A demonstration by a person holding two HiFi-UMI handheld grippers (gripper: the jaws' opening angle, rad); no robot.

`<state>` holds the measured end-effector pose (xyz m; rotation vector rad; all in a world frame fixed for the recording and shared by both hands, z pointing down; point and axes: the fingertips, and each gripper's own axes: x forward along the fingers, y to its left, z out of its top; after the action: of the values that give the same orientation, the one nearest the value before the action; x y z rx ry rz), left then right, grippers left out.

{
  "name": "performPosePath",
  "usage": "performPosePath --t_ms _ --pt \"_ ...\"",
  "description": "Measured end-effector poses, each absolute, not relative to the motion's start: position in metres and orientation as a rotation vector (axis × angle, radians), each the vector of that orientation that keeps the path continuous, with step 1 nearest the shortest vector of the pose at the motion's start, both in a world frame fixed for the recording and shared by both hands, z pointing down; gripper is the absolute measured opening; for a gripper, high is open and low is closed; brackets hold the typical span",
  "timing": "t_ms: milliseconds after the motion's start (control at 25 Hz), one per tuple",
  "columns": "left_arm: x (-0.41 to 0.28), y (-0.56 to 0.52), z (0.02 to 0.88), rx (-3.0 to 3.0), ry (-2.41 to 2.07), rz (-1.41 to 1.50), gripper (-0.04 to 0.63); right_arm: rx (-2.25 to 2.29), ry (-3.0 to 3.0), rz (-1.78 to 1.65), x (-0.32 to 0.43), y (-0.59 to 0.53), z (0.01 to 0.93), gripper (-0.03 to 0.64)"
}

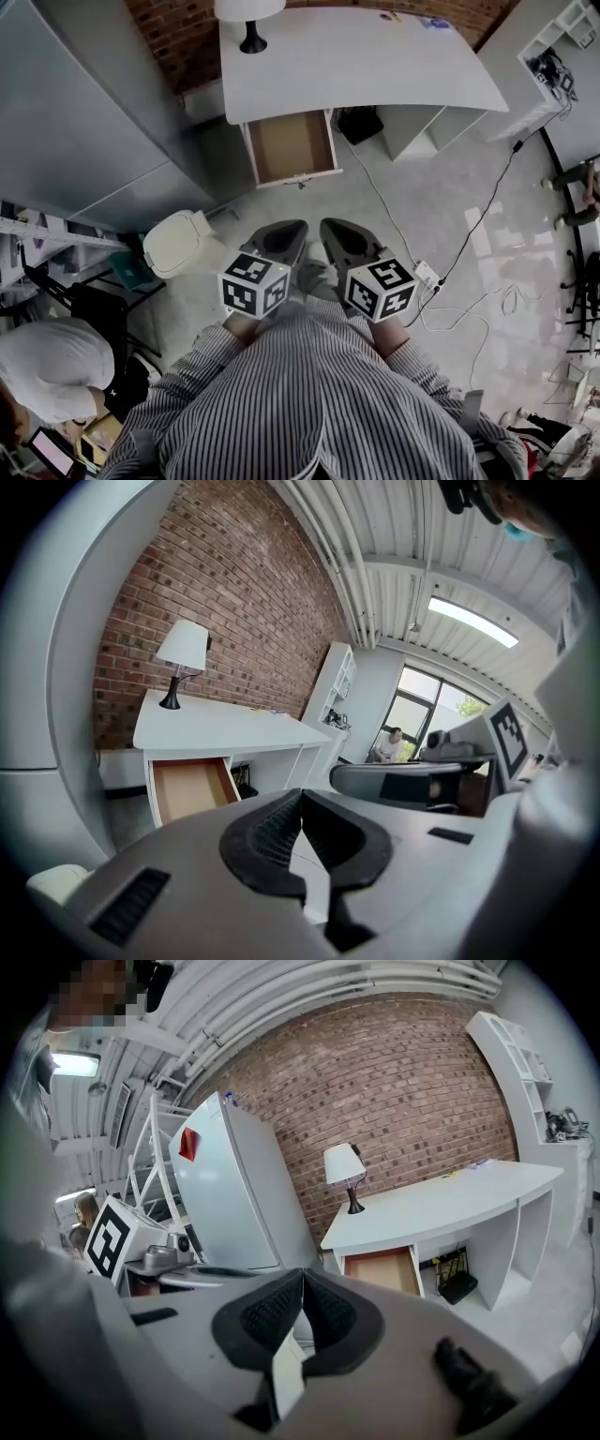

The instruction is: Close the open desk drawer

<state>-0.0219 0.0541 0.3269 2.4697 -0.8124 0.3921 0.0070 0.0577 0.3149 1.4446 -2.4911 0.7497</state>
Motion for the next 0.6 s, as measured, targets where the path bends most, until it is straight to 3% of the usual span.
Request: performPosePath --t_ms 600 --pt "0.028 -0.073 0.324 2.407 -0.972 0.361 0.012 1.245 -2.573 0.712 0.052 -0.070 0.311 0.017"
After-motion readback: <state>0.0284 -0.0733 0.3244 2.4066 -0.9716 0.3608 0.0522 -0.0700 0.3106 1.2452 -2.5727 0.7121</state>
